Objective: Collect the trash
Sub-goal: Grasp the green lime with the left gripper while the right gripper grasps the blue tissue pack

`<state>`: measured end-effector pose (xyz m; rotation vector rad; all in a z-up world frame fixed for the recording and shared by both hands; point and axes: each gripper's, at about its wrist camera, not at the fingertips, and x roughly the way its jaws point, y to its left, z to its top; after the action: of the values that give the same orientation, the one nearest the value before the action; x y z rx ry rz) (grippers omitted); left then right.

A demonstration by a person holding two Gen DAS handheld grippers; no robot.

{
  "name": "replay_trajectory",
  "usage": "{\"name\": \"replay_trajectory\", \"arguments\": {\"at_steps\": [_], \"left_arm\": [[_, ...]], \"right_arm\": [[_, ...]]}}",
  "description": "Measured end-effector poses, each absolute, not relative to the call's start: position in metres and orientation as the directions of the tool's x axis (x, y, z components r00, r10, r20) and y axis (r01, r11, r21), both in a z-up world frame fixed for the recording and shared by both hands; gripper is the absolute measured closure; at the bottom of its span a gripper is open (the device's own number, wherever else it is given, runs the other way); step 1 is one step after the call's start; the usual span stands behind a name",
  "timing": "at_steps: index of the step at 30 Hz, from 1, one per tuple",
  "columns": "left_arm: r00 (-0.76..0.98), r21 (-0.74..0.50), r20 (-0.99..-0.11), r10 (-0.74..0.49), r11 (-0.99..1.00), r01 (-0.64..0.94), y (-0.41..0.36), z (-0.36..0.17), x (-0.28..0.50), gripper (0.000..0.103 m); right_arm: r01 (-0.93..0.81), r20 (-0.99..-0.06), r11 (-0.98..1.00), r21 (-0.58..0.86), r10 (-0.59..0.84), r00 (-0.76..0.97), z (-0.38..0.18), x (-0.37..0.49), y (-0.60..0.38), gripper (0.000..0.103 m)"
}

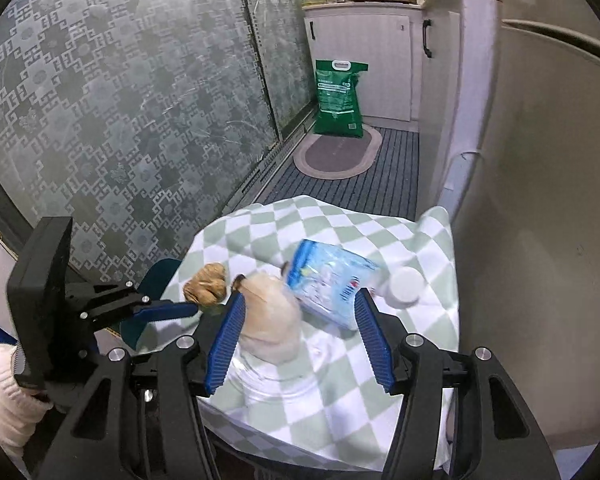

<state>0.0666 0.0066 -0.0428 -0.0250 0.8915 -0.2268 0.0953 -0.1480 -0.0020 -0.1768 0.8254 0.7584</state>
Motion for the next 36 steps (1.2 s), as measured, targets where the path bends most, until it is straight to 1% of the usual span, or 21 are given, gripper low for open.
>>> {"name": "replay_trajectory", "arguments": {"at_steps": [2,4,5,13,23,27,30,31,32,33,35,36], "left_arm": [[0.602,-0.121,-0.77,-0.208,0.976,0.183,0.006,-0.046,0.069,0.063],[0.598,-0.116,-0.776,-0.202,0.977,0.18,0.006,-0.048,0.072,0.073],[0.597,-0.106,-0.779,-0.193,0.978,0.177,0.006,-0.049,0.073,0.075],[0.605,-0.088,-0.778,-0.169,0.983,0.161,0.008,-0.043,0.07,0.077],[0.639,-0.136,-0.74,-0.212,0.977,0.166,0.018,-0.023,0.049,0.077],[0.644,-0.149,-0.728,-0.237,0.971,0.189,0.016,-0.017,0.044,0.077],[0.645,-0.155,-0.722,-0.25,0.967,0.201,0.016,-0.015,0.04,0.077],[0.646,-0.156,-0.72,-0.253,0.966,0.205,0.016,-0.013,0.038,0.077],[0.648,-0.158,-0.717,-0.257,0.965,0.207,0.016,-0.012,0.038,0.077],[0.649,-0.16,-0.715,-0.26,0.965,0.209,0.016,-0.012,0.036,0.077],[0.65,-0.165,-0.713,-0.264,0.963,0.211,0.017,-0.01,0.035,0.077],[0.65,-0.167,-0.712,-0.266,0.963,0.211,0.018,-0.01,0.035,0.077]], "right_arm": [[-0.671,-0.718,0.728,0.144,0.543,0.435,-0.003,0.097,-0.153,0.046],[-0.671,-0.719,0.728,0.143,0.542,0.435,-0.004,0.097,-0.156,0.046],[-0.673,-0.72,0.726,0.142,0.542,0.433,-0.006,0.097,-0.158,0.046],[-0.666,-0.739,0.738,0.109,0.509,0.442,-0.017,0.108,-0.154,0.048],[-0.645,-0.761,0.757,0.103,0.478,0.438,-0.038,0.136,-0.134,0.048],[-0.626,-0.772,0.77,0.122,0.47,0.427,-0.049,0.149,-0.129,0.039],[-0.62,-0.779,0.773,0.134,0.469,0.416,-0.055,0.154,-0.126,0.039],[-0.619,-0.786,0.774,0.133,0.463,0.41,-0.057,0.155,-0.125,0.041],[-0.616,-0.791,0.776,0.132,0.457,0.407,-0.059,0.155,-0.124,0.046],[-0.612,-0.799,0.779,0.136,0.451,0.397,-0.061,0.157,-0.124,0.055],[-0.607,-0.808,0.78,0.152,0.452,0.378,-0.065,0.159,-0.126,0.06],[-0.607,-0.81,0.779,0.156,0.452,0.373,-0.065,0.16,-0.126,0.064]]}}
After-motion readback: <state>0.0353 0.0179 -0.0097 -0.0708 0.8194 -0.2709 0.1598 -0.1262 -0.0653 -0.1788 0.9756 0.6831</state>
